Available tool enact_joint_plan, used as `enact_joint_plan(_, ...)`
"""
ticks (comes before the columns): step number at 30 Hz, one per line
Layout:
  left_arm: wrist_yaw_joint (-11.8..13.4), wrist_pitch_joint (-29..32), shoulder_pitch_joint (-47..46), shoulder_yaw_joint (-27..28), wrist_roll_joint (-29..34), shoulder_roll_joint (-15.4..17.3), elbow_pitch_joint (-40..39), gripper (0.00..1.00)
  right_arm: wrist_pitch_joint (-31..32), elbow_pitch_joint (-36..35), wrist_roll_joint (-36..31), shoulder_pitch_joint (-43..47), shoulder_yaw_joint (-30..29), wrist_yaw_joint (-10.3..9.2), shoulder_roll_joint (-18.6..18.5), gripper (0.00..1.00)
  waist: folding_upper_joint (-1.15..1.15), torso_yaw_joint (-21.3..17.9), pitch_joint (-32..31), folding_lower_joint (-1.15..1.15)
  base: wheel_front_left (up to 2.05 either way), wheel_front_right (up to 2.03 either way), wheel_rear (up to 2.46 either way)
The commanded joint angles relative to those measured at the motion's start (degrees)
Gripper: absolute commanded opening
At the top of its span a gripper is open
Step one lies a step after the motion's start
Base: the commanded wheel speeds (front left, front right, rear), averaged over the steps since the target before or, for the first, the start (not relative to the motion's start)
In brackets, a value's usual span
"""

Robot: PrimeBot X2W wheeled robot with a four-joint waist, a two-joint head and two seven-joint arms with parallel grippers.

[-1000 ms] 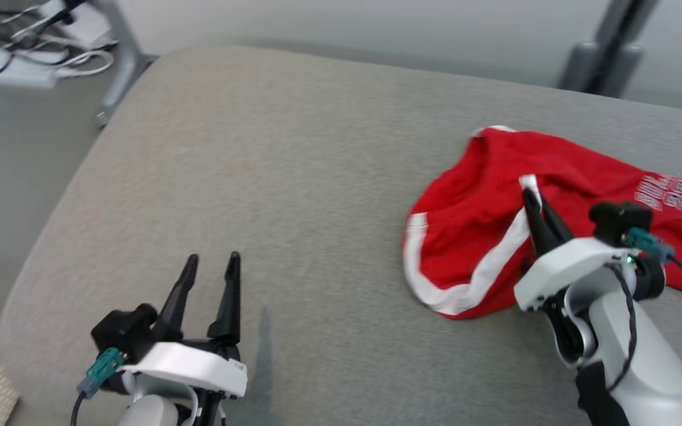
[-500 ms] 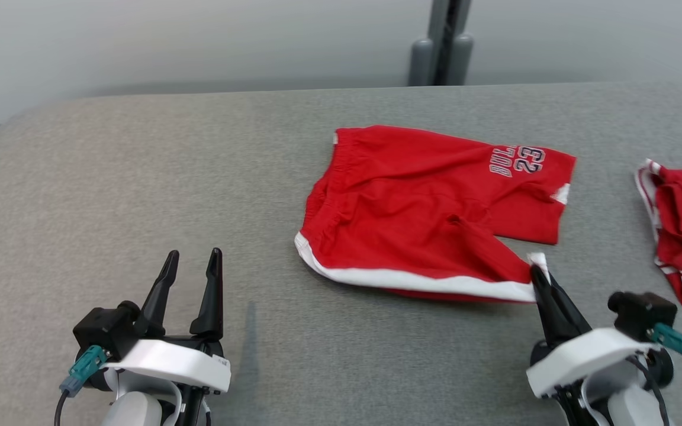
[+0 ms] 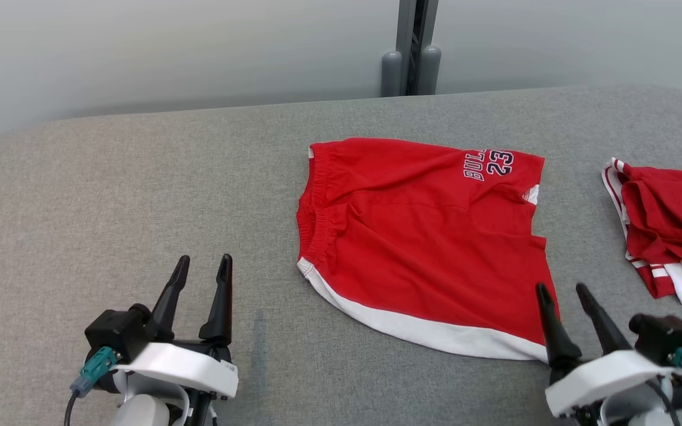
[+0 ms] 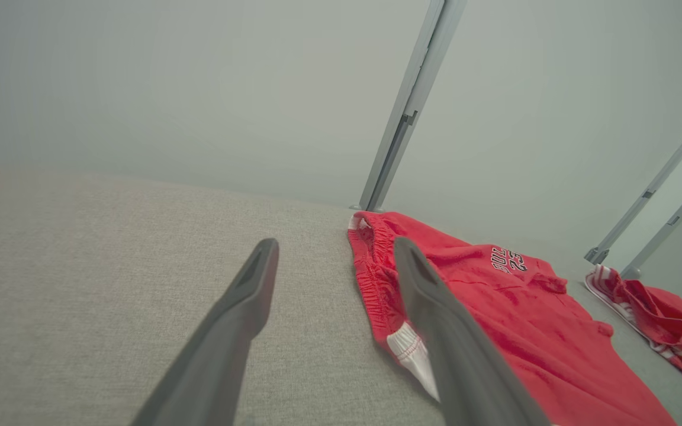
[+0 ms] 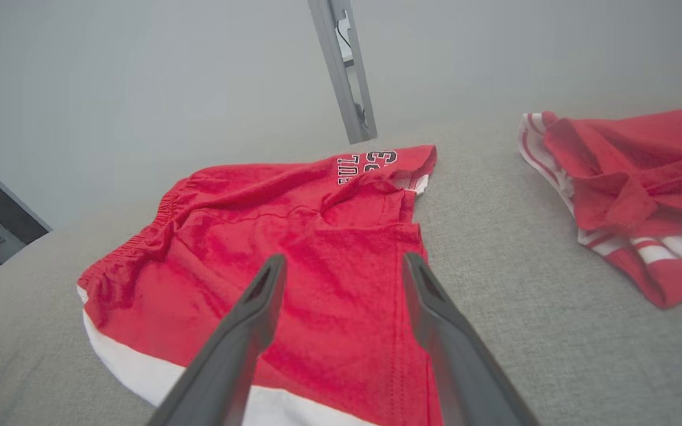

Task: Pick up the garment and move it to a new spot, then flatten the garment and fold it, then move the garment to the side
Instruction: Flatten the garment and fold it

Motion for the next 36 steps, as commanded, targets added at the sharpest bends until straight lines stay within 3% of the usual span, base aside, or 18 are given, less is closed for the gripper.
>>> enact_joint_plan(1,0.0,-0.2,-0.5,-0.1,-0.3,0.2,0.1,1.00,-0.3,-0.6,-0.2,-1.0,0.0,-0.03,-0.3,1.00,0.00,0.0,-0.1,0.00,0.00,0.00,0.00)
enact_joint_plan(9,0.1,-0.2,-1.6,-3.7,-0.6,0.2,1.0,1.00,-0.7,-3.5,-2.9,-3.8,0.8,-0.03,-0.3,1.00,0.00,-0.6,1.0,0.00,0.00,0.00,0.00)
enact_joint_plan(15,0.0,-0.2,-3.6,-6.3,-1.1,0.3,2.6,1.00,-1.8,-5.0,-8.8,-3.9,1.9,-0.03,-0.3,1.00,0.00,-2.4,3.0,0.00,0.00,0.00,0.00)
enact_joint_plan(26,0.6,-0.2,-8.4,-9.1,-3.2,0.3,11.9,1.00,-3.2,-5.6,-9.1,-4.6,4.0,-0.03,-0.3,1.00,0.00,-7.2,5.7,0.00,0.00,0.00,0.00)
enact_joint_plan(31,1.7,-0.2,-10.2,-8.2,-3.4,0.3,15.6,1.00,-3.9,-5.6,-9.6,-4.8,4.3,-0.03,-0.3,1.00,0.00,-8.8,6.4,0.00,0.00,0.00,0.00)
enact_joint_plan(36,4.3,-0.2,-12.1,-7.1,-3.9,0.3,20.9,1.00,-4.1,-5.4,-10.2,-4.7,4.4,-0.03,-0.3,1.00,0.00,-9.8,6.7,0.00,0.00,0.00,0.00)
